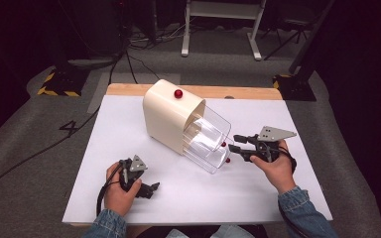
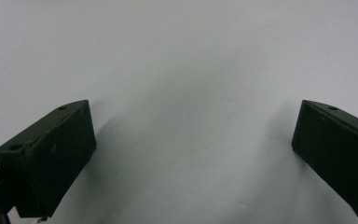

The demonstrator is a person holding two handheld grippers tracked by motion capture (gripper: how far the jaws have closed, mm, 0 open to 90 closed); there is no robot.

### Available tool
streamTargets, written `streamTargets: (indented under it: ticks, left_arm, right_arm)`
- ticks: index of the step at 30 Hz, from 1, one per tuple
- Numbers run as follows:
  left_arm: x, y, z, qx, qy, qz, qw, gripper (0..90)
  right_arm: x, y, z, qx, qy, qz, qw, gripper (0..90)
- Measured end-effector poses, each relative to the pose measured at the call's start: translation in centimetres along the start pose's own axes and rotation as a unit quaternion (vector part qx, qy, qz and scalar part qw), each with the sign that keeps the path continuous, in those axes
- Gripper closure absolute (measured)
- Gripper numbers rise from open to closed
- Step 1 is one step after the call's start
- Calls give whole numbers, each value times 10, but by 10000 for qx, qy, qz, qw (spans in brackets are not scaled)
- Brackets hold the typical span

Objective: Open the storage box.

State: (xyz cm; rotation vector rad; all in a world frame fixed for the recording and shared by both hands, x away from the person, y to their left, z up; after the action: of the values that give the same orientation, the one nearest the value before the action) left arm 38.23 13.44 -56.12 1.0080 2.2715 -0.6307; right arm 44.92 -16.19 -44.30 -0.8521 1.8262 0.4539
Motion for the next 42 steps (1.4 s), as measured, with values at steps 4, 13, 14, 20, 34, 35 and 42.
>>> streamTargets:
  ticks: [4,13,14,20,34,35,42]
  left_arm:
    - [0,0,0,0,1,3,10000,0]
    - [0,0,0,1,4,-1,10000,0]
    - [0,0,0,-1,6,0,10000,0]
    - [0,0,0,2,5,1,10000,0]
    - [0,0,0,2,16,14,10000,0]
    - [0,0,0,2,14,11,10000,0]
    - [0,0,0,4,16,10,10000,0]
  right_arm:
    - [9,-9,-11,141,74,-34,9999,508]
    - [39,-36,-39,469,422,161,9979,433]
    - [44,-39,-43,505,472,188,9974,429]
    - [66,-51,-57,594,781,313,9947,413]
    - [122,-73,-84,823,1572,454,9831,360]
    - [126,-74,-85,846,1619,466,9821,359]
    - [143,-73,-85,855,1734,446,9801,347]
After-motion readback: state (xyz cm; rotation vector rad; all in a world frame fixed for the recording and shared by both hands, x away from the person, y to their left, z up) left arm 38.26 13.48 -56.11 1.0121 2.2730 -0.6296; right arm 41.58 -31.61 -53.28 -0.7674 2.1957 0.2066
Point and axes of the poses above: each handheld gripper's, and its own axes: z roughly forward along the jaws, x roughly out of its underside, y roughly to its left, the point moved 10 cm from there along z, roughly forward along the jaws, and after that the axes turned 12 degrees about x, right-handed, at the moved point
